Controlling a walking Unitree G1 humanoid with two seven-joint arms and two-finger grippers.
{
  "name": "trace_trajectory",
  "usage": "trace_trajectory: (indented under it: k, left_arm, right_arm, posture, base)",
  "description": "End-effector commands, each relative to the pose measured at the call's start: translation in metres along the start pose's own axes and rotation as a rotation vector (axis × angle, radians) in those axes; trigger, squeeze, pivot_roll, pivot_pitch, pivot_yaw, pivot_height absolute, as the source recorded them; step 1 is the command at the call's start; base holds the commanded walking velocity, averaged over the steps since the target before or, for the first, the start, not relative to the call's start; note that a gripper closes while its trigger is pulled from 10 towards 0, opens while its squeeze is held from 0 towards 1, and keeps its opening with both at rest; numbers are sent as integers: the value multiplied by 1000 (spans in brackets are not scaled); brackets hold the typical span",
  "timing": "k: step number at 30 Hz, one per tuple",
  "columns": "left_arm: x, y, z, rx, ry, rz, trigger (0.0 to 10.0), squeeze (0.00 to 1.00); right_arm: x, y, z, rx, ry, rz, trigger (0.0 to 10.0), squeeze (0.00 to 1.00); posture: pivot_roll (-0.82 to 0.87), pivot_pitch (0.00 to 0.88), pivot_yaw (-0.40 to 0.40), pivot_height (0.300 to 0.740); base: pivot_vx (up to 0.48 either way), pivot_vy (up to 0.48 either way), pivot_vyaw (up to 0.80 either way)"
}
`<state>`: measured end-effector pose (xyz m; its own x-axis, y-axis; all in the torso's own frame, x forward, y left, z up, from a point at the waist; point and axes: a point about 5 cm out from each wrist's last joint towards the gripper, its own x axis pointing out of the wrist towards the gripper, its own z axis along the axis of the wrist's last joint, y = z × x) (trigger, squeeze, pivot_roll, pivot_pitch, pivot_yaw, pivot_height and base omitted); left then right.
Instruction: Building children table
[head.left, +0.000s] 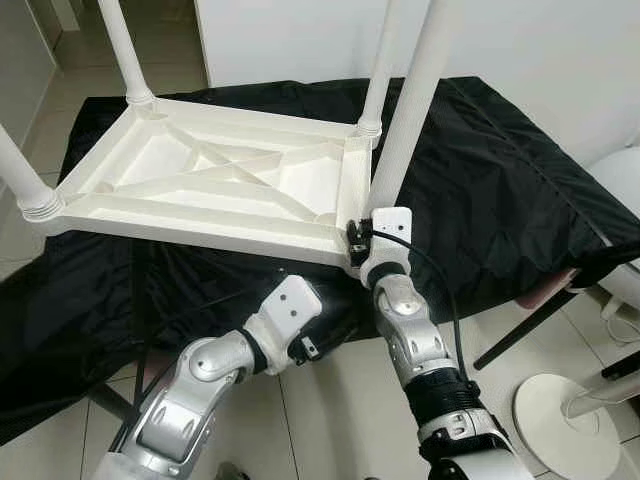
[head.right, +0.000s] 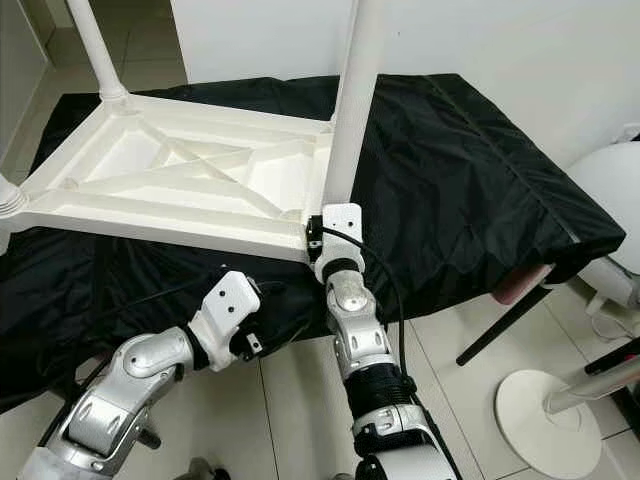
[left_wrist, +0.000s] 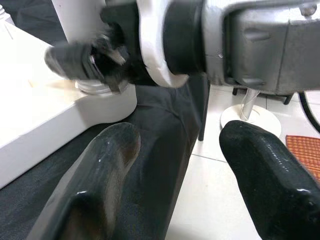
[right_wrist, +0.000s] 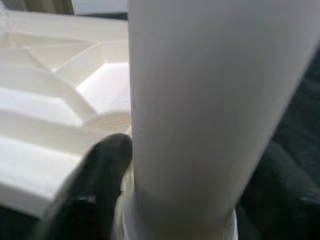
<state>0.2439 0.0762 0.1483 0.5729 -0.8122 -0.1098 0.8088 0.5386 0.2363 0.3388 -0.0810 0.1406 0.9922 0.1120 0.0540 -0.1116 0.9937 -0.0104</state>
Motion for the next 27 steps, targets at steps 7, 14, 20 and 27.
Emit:
trace_trajectory:
  k: [7, 14, 20, 27]
  left_arm:
    - [-1, -1, 1, -8, 2, 15, 10000, 0]
    - [0, 0, 1, -9, 1, 20, 10000, 0]
    - [1, 1, 2, -7, -2, 22, 10000, 0]
    - [2, 4, 3, -1, -4, 31, 10000, 0]
  right_arm:
    - [-10, -9, -1, -6, -10, 87, 10000, 0]
    - [-8, -26, 0, -60, -26, 209, 10000, 0]
    - [4, -37, 12, -148, -60, 364, 10000, 0]
    - [13, -37, 14, -218, -24, 553, 10000, 0]
  posture:
    - [-40, 90, -10, 740]
    - [-46, 91, -10, 740]
    - [-45, 87, -10, 740]
    - [-35, 82, -14, 740]
  base:
    - [0, 0, 0]
    - [0, 0, 0]
    - [0, 0, 0]
    - [0, 0, 0]
